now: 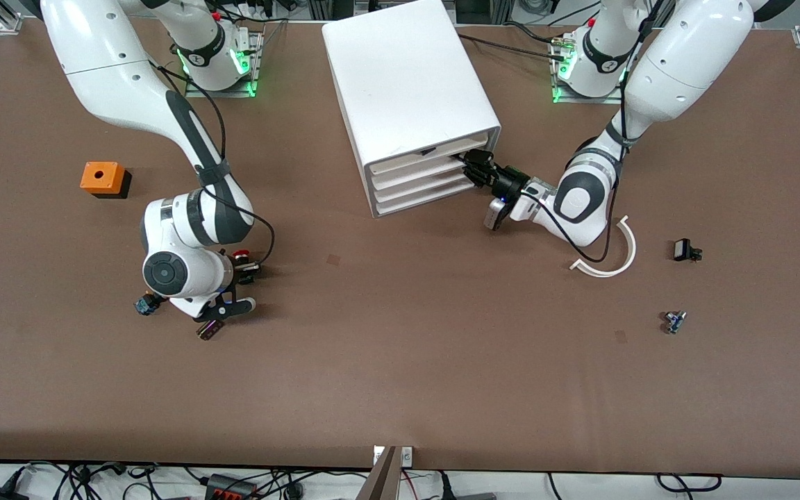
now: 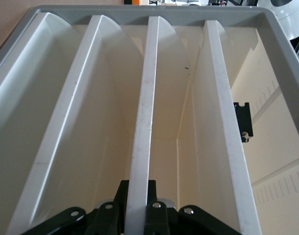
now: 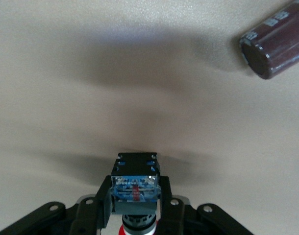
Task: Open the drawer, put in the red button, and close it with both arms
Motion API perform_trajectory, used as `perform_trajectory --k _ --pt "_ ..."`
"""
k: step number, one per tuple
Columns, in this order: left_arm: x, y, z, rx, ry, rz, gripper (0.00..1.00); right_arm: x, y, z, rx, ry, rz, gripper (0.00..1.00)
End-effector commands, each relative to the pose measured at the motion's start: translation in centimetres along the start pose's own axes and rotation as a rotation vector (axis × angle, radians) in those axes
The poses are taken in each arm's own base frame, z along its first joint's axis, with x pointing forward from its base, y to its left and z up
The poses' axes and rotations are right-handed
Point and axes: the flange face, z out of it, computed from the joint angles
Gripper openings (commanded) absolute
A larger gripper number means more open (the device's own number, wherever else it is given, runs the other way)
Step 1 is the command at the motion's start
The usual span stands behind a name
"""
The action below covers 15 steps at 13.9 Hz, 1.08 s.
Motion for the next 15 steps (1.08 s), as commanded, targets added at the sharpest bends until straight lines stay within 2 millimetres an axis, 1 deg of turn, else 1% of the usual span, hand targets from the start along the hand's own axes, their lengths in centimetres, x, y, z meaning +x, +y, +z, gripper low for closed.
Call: perform_trajectory --k 1,2,3,4,5,6,7,8,10,12,13,14,15 --pt "0.7 0.7 -0.8 -0.01 0.036 -0.031 0.09 0.3 -0.3 -0.6 0.012 0.007 -0.012 0.03" --pt "1.2 0.8 -1.3 -0.008 0.042 -0.041 0.08 0.3 -0.4 -1.0 0.012 0.013 -0.011 0.0" --pt "1.7 0.9 -1.9 -0.009 0.052 -0.055 0.08 0.9 -0.5 -2.4 0.007 0.042 -0.016 0.0" --pt "2.4 1.2 -2.4 -0.004 0.06 -0.06 0.08 1.5 -1.0 -4.3 0.002 0.066 -0.027 0.0" --pt "3.1 1.4 -3.2 -0.001 0.072 -0.071 0.08 2.0 -1.3 -6.5 -0.002 0.085 -0.034 0.0" --pt "4.0 1.5 -4.4 -0.001 0.089 -0.08 0.08 2.5 -1.5 -9.4 -0.005 0.101 -0.039 0.0" --pt "4.8 1.5 -5.3 0.0 0.1 -0.087 0.07 2.8 -2.1 -12.5 -0.012 0.115 -0.051 0.0" --pt "5.7 1.5 -6.3 0.006 0.114 -0.092 0.07 3.1 -2.7 -15.1 -0.012 0.145 -0.059 0.0" --pt "7.1 2.1 -8.4 0.024 0.143 -0.127 0.07 2.6 -3.8 -18.0 -0.001 0.18 -0.072 0.0" --pt "8.1 1.7 -10.0 0.033 0.167 -0.142 0.07 1.8 -6.9 -20.9 0.01 0.218 -0.116 0.0" --pt "8.5 1.8 -10.5 0.04 0.171 -0.135 0.12 1.3 -8.6 -22.4 0.013 0.234 -0.137 0.0" --pt "8.4 1.4 -11.0 0.062 0.166 -0.139 0.59 1.0 -11.0 -23.4 0.013 0.25 -0.158 0.0" --pt "8.6 1.7 -11.4 0.076 0.168 -0.13 0.98 0.7 -12.5 -24.1 0.017 0.26 -0.175 0.0"
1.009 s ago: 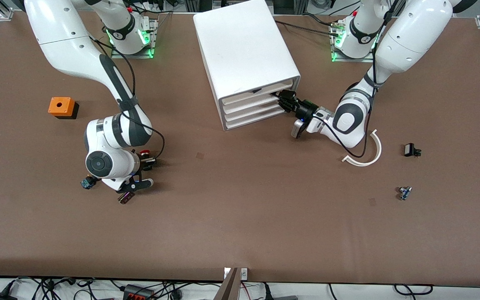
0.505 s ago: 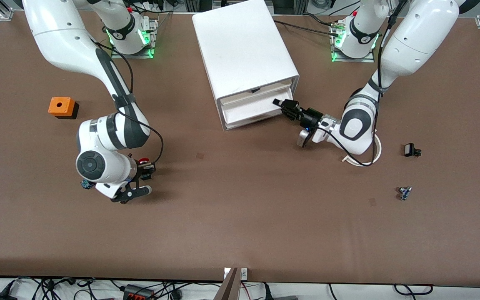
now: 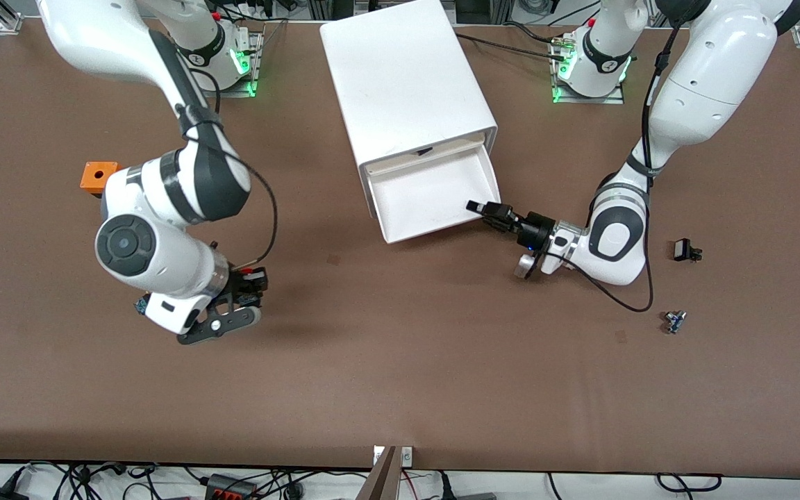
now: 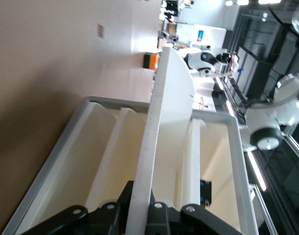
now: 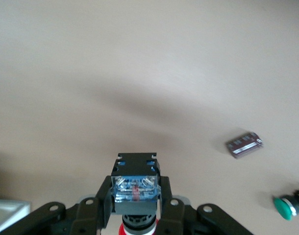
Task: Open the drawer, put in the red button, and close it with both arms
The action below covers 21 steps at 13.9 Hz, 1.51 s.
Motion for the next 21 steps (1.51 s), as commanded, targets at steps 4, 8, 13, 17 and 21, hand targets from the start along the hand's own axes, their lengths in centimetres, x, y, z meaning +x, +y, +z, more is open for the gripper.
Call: perform_trajectory --k 4,8,13,17,21 --pt "3.2 2.9 -5.2 0.077 0.046 -0.023 1.0 -0.3 -9.2 -2.8 0.05 0.018 -0.05 0.0" --pt "5.6 8.5 -11.2 0.333 0.048 -0.141 1.0 -1.5 -19.0 -5.0 0.055 0.074 -0.048 0.0" --pt "4.8 9.6 -18.1 0.866 0.029 -0.323 1.0 -2.1 -25.1 -3.8 0.073 0.134 -0.028 0.0" --pt "3.6 10.0 -21.1 1.056 0.116 -0.518 1.0 -2.9 -29.9 -1.1 0.095 0.145 -0.015 0.0" --pt "3.9 9.4 -23.5 1.323 0.143 -0.468 1.0 -3.7 -32.3 1.5 0.095 0.113 0.018 0.0"
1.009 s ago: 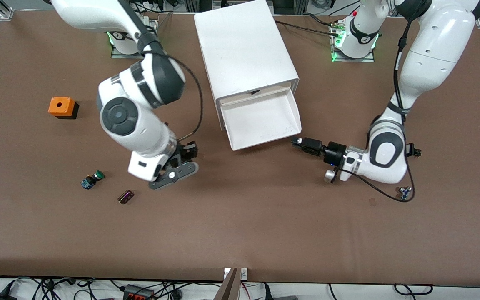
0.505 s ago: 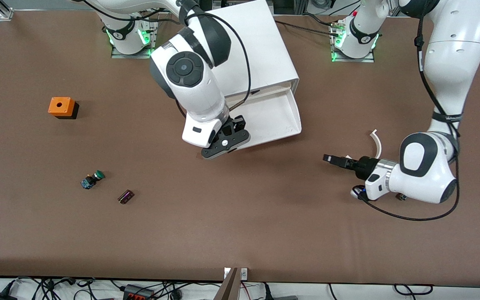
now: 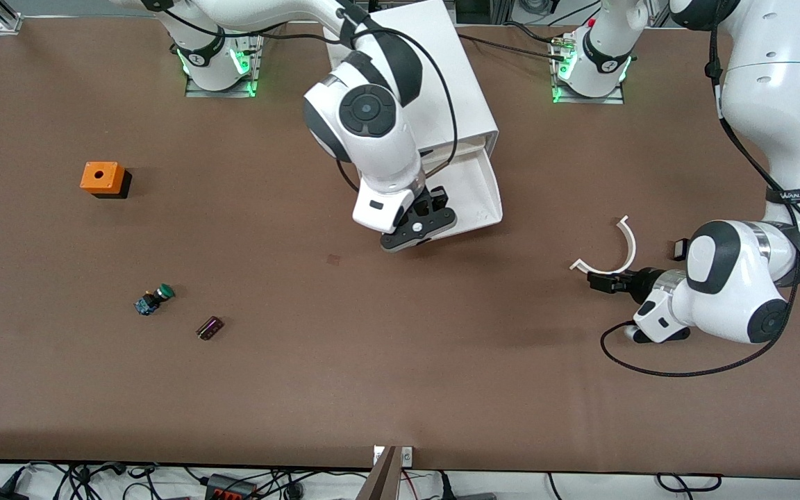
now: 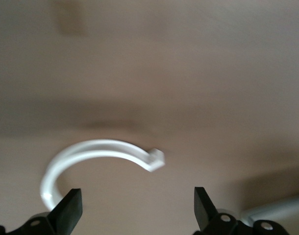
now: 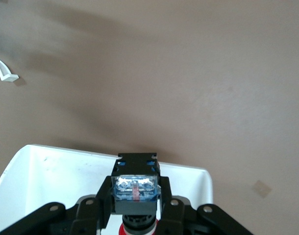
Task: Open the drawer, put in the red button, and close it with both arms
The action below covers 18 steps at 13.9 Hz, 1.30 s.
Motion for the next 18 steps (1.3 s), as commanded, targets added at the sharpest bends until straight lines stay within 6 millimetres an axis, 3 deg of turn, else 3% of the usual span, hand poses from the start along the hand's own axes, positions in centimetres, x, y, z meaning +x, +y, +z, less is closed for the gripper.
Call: perform_trajectory --k 1,6,10,17,18 --pt "0.3 -0.5 -1.1 0.183 0.069 0.018 1.0 -0.3 -1.0 0.7 -0.003 -0.007 0.034 0.0" --pt "1.2 -2.0 -0.6 0.195 0.098 0.007 1.0 -1.8 -3.2 3.1 -0.014 -0.043 0.033 0.0" --pt "1.2 -2.0 -0.3 0.192 0.093 0.007 1.0 -2.2 -3.2 4.6 -0.03 -0.08 0.046 0.0" --pt "1.2 -2.0 -0.3 0.19 0.094 -0.001 1.0 -2.6 -3.1 5.2 -0.034 -0.102 0.053 0.0" --pt "1.2 -1.8 -0.3 0.19 0.094 -0.001 1.0 -2.6 -3.1 5.3 -0.035 -0.105 0.053 0.11"
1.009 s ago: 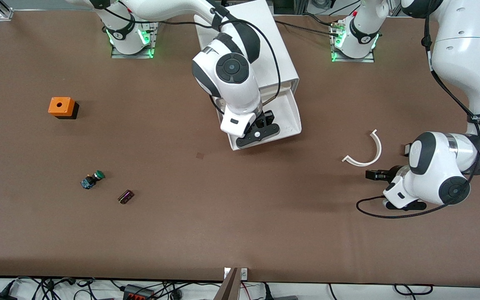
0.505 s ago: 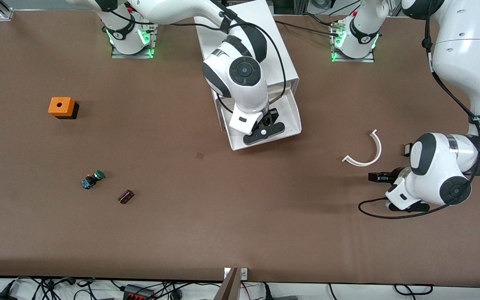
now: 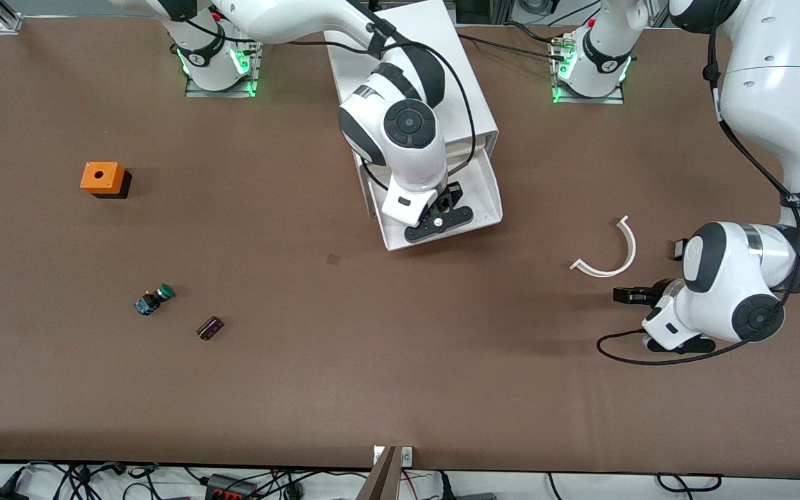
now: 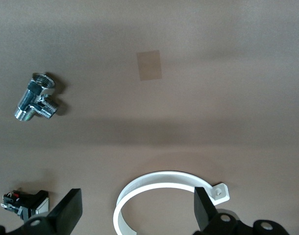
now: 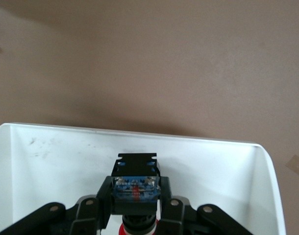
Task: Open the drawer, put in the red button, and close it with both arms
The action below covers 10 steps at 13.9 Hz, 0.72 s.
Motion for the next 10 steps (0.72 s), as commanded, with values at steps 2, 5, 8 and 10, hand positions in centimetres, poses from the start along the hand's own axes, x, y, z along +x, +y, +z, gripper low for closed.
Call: perform_trajectory --k 2,5,8,10 --pt "0.1 0.0 -0.1 0.02 0.011 -0.011 1.0 -0.3 -0.3 -0.2 0.0 -0.014 0.02 1.0" --pt "0.1 0.0 -0.1 0.018 0.01 -0.011 1.0 0.0 -0.5 -1.0 0.014 0.011 0.056 1.0" --pt "0.0 0.7 -0.2 0.02 0.011 -0.003 1.0 0.8 -0.2 -3.4 0.03 0.061 0.118 1.0" --pt "0.0 1.3 -0.3 0.02 0.013 0.001 1.0 2.5 3.0 -5.8 0.023 0.097 0.163 1.0"
